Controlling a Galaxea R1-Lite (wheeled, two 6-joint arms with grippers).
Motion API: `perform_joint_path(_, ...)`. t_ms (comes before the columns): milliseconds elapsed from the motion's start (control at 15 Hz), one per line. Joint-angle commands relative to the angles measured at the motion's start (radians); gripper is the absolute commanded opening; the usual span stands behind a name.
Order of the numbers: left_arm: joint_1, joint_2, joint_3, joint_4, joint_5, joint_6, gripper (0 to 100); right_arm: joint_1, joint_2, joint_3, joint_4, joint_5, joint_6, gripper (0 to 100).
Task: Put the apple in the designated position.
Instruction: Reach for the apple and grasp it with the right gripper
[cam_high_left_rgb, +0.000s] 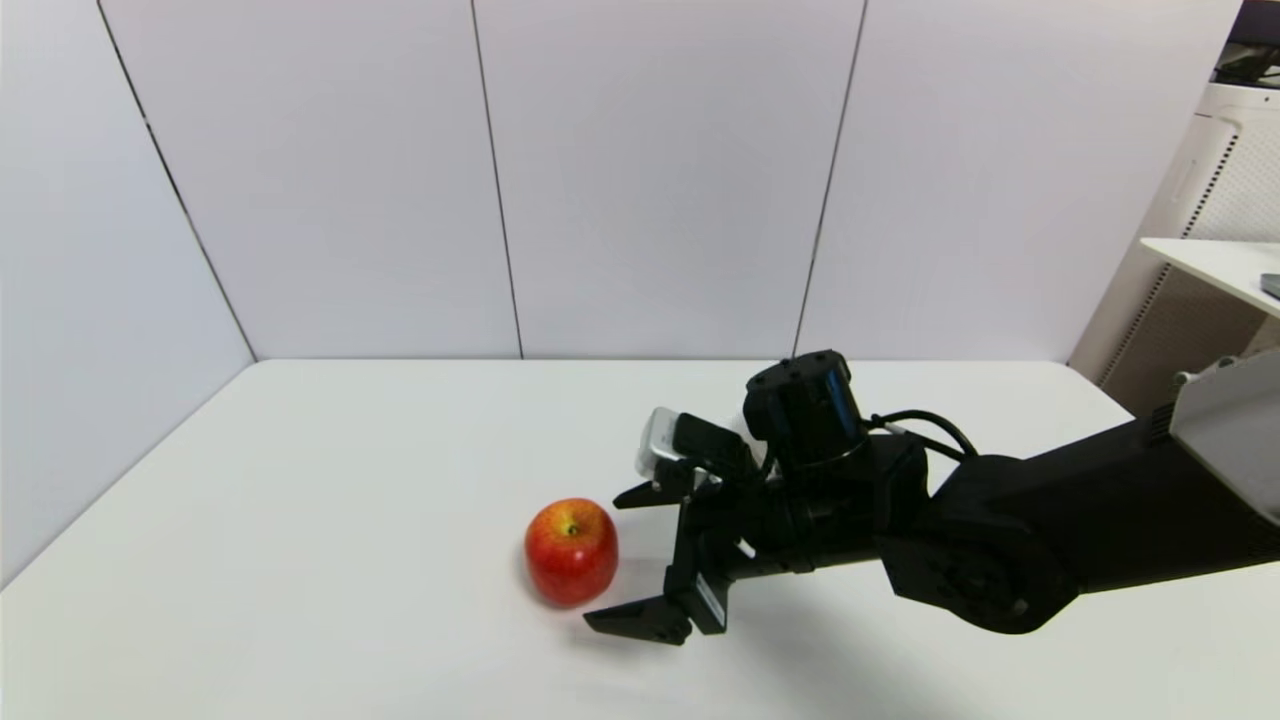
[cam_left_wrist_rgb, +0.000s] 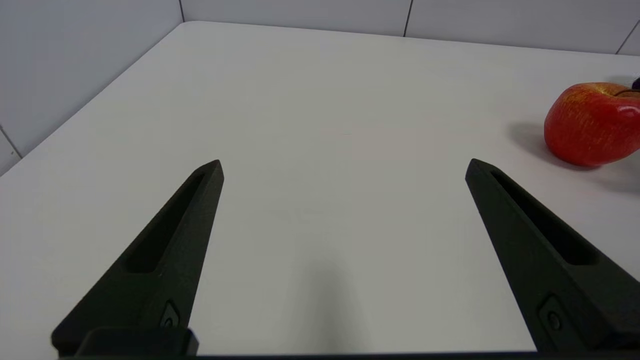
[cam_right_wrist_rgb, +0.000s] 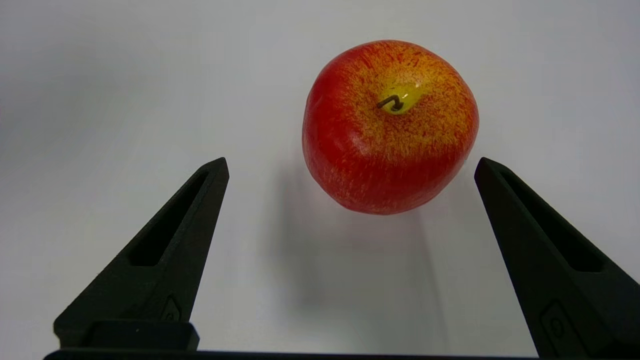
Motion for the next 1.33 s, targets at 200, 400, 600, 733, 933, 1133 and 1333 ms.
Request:
perform_joint_path(200,0.000,0.000,0.000,-0.001,0.000,-0.001,100,0.011,0.084,-0.085,-0.005,-0.053,-0.002,100)
perform_joint_path(400,0.000,0.000,0.000,0.001,0.000,-0.001,100,0.011,0.099,-0.095,-0.005,-0.058,-0.003,100)
perform_joint_path(600,0.000,0.000,0.000,-0.001,0.000,-0.001,100,0.015,0.105,-0.097,-0.003,-0.058,-0.003,100)
perform_joint_path(733,0.000,0.000,0.000,0.001,0.000,-0.001,100,0.023,0.110,-0.103,-0.005,-0.058,-0.003,100)
perform_joint_path(933,0.000,0.000,0.000,-0.001,0.000,-0.001,100,0.041,0.128,-0.124,-0.005,-0.060,-0.002,100)
perform_joint_path(1133,0.000,0.000,0.000,-0.001,0.000,-0.001,100,0.052,0.151,-0.143,-0.003,-0.060,-0.003,0)
perform_joint_path(1333,0.000,0.000,0.000,-0.001,0.000,-0.001,100,0.055,0.171,-0.169,-0.003,-0.063,-0.003,0)
